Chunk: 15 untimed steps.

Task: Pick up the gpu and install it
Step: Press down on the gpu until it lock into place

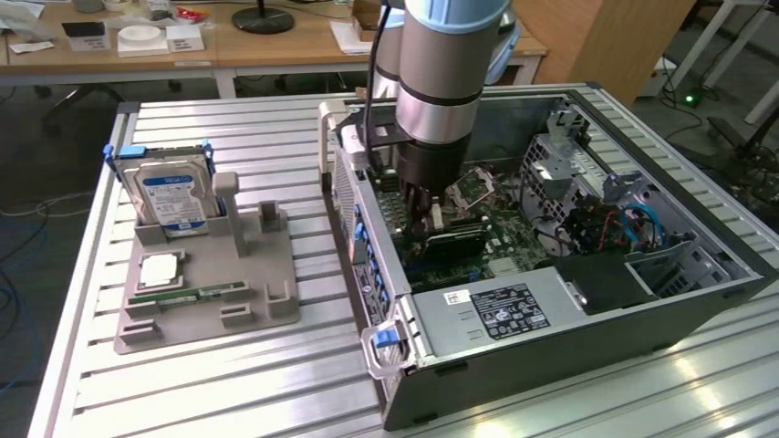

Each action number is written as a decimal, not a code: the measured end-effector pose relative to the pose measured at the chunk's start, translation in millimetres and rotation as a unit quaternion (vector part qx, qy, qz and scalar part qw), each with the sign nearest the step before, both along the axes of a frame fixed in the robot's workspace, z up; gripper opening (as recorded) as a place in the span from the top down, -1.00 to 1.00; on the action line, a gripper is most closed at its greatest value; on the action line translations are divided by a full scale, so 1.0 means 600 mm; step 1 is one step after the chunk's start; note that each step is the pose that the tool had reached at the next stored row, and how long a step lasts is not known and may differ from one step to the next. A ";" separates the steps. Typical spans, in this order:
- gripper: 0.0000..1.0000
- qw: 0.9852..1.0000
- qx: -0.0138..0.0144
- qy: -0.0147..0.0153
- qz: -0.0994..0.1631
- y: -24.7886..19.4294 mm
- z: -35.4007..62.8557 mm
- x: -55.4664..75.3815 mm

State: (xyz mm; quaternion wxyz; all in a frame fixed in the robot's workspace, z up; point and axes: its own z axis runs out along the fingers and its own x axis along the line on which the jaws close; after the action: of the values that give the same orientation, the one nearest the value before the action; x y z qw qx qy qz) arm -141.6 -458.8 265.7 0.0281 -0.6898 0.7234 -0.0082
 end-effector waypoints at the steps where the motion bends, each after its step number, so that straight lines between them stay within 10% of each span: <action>1: 0.79 1.000 0.000 0.001 0.000 0.0001 -0.001 0.000; 7: 0.79 1.000 0.000 0.014 0.000 0.0002 -0.006 0.001; 15: 0.79 1.000 0.004 0.014 0.001 0.0003 0.029 0.002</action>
State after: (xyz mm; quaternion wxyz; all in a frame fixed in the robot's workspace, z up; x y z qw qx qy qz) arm -140.6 -458.7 283.0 0.0205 -0.6902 0.7233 0.0046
